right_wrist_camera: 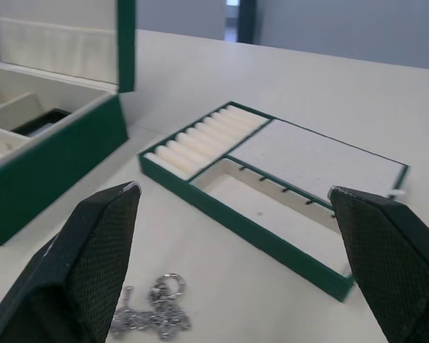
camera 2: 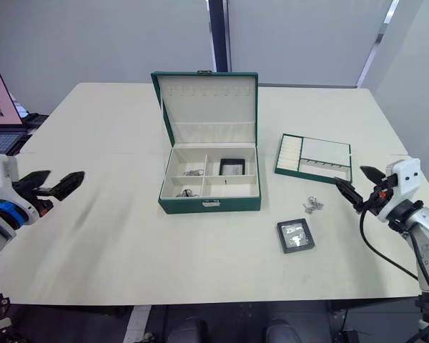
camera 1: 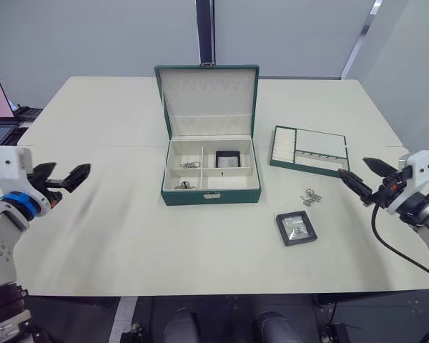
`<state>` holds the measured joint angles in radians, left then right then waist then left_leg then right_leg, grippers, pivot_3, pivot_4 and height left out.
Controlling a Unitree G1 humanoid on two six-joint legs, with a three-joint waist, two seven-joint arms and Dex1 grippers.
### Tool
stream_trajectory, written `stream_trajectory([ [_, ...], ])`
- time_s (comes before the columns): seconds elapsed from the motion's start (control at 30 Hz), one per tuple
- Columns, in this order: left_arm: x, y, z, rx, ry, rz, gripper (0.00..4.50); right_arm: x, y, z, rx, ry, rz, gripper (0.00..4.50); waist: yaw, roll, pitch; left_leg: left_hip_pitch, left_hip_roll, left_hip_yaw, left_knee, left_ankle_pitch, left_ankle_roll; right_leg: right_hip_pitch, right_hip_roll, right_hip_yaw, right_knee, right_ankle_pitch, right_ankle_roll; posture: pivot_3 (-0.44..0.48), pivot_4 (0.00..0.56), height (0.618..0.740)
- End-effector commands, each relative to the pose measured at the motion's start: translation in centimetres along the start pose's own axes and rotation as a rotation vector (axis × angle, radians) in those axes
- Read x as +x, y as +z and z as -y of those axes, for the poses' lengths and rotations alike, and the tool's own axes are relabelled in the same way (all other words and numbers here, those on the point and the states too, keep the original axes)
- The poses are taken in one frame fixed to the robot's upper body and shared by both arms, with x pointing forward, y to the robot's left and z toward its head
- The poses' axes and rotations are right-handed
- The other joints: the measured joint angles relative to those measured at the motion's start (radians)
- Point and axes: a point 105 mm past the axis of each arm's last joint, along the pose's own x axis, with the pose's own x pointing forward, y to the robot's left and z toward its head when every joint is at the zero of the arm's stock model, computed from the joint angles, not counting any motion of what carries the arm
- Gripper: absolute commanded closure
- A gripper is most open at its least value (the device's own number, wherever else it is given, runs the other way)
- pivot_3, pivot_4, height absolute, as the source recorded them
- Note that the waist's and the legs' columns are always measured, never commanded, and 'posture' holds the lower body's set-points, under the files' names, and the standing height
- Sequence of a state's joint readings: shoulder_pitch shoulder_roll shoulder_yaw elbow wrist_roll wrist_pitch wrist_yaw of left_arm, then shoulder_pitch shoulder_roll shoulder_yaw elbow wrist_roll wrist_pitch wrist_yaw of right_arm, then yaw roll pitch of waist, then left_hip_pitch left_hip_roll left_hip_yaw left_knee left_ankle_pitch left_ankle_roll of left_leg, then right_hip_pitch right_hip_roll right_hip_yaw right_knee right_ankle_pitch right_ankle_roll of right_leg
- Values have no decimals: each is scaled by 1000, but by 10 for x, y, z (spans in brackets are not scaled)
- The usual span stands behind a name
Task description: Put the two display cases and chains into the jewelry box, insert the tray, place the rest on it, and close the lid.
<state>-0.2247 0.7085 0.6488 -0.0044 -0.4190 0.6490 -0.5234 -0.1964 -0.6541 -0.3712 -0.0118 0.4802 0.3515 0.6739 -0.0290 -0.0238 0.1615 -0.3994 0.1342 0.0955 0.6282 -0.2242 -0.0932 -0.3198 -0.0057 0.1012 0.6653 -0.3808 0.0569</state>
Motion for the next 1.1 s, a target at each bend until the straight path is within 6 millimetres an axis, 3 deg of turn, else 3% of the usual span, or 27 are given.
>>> stream_trajectory([
  [0.03,-3,-3,-15,20,147,64,62,-3,2,16,-38,-119,69,0,0,0,0,0,0,0,0,0,0,0,0,0,0,0,0,0,150,740],
  [0.13,-2,-18,-19,-10,262,87,62,-3,-16,22,-16,-232,88,0,0,0,0,0,0,0,0,0,0,0,0,0,0,0,0,0,150,740],
  [0.3,-7,-38,-27,-25,400,96,62,-6,-29,35,39,-396,149,0,0,0,0,0,0,0,0,0,0,0,0,0,0,0,0,0,150,740],
  [0.57,-17,-73,-32,-44,550,90,62,-11,-50,43,25,-517,153,0,0,0,-1,1,0,1,0,0,0,1,0,0,1,0,0,0,150,740],
  [1.1,-16,-79,-29,-46,545,99,62,-10,-47,50,19,-512,177,0,0,0,-1,2,0,1,0,0,0,2,0,0,1,0,0,0,150,740],
])
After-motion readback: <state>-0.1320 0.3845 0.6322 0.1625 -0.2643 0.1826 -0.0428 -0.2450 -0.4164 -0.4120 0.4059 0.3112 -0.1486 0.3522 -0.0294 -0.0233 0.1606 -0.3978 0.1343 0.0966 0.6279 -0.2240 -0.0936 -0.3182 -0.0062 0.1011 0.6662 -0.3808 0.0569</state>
